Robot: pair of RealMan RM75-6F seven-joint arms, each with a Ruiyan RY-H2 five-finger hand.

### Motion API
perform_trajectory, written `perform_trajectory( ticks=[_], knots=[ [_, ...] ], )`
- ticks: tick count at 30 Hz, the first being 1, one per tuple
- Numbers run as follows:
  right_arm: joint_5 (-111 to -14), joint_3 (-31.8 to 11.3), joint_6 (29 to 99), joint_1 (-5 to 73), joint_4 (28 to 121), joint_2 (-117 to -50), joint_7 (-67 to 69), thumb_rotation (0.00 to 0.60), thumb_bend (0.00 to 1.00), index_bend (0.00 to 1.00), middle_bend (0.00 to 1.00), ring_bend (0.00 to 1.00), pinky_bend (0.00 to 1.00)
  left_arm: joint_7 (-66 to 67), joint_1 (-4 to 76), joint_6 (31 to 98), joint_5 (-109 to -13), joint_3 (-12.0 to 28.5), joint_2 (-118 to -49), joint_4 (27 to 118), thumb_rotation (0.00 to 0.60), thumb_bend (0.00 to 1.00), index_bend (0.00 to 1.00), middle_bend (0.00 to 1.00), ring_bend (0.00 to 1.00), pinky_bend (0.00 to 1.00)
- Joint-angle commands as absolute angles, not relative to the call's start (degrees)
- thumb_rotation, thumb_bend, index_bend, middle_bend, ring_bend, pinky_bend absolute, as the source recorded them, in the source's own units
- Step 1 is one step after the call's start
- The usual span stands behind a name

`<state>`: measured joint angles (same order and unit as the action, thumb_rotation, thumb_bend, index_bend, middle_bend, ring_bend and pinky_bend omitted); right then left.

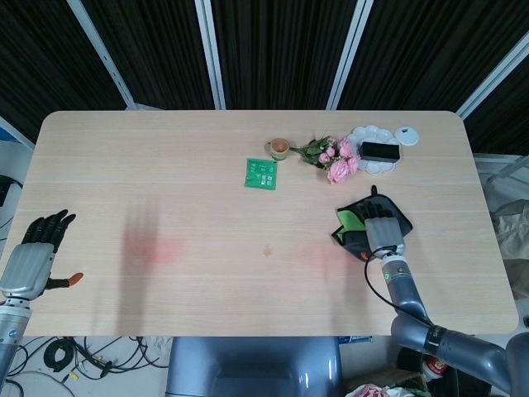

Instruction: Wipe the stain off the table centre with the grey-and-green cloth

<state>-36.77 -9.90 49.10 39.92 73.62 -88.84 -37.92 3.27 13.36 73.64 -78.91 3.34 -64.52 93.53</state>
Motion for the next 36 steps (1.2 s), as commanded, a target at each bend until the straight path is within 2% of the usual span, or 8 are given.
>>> perform_trajectory(
  ticks=[1,12,19,21,24,29,32,36],
  knots=[
    [-33.8,-10.3,47.4,41.3,72.2,-88.4,-39.2,0.600,0.00,0.00,0.00,0.00,0.14,3.2,13.4,73.5,-78.8,3.3,-64.5,93.6,0.600,0.00,0.00,0.00,0.00,0.00],
    [-22.5,-10.3,41.5,45.5,70.3,-86.8,-42.1,0.600,0.01,0.00,0.00,0.00,0.14,3.0,13.5,73.0,-78.5,3.3,-64.2,94.1,0.600,0.00,0.00,0.00,0.00,0.00],
    [-14.5,-7.9,37.5,48.4,69.8,-85.4,-43.8,0.600,0.10,0.00,0.00,0.00,0.15,2.7,13.6,72.6,-78.3,3.2,-64.0,94.3,0.600,0.01,0.00,0.00,0.00,0.00],
    [-13.6,-7.3,37.2,48.9,69.7,-85.3,-43.8,0.600,0.15,0.00,0.01,0.01,0.16,2.7,13.6,72.5,-78.3,3.2,-64.0,94.3,0.600,0.00,0.00,0.00,0.00,0.00],
    [-12.8,-6.4,36.6,49.5,69.6,-85.2,-43.5,0.600,0.25,0.06,0.10,0.08,0.20,2.7,13.6,72.4,-78.2,3.2,-64.0,94.4,0.600,0.00,0.00,0.00,0.00,0.00],
    [-13.1,-5.5,36.1,49.8,69.6,-85.2,-42.2,0.600,0.60,0.29,0.35,0.34,0.42,2.6,13.6,72.4,-78.1,3.2,-63.9,94.5,0.600,0.01,0.00,0.00,0.00,0.00],
    [-15.1,-5.5,36.1,49.6,70.5,-84.8,-40.5,0.600,0.69,0.39,0.41,0.41,0.51,2.5,13.6,72.5,-78.2,3.2,-63.9,94.6,0.600,0.01,0.00,0.00,0.00,0.00],
    [-19.1,-6.1,37.0,48.8,72.8,-83.9,-37.9,0.600,0.72,0.46,0.44,0.45,0.56,2.3,13.6,72.5,-78.3,3.1,-63.9,94.6,0.600,0.01,0.00,0.00,0.00,0.00]
  ],
)
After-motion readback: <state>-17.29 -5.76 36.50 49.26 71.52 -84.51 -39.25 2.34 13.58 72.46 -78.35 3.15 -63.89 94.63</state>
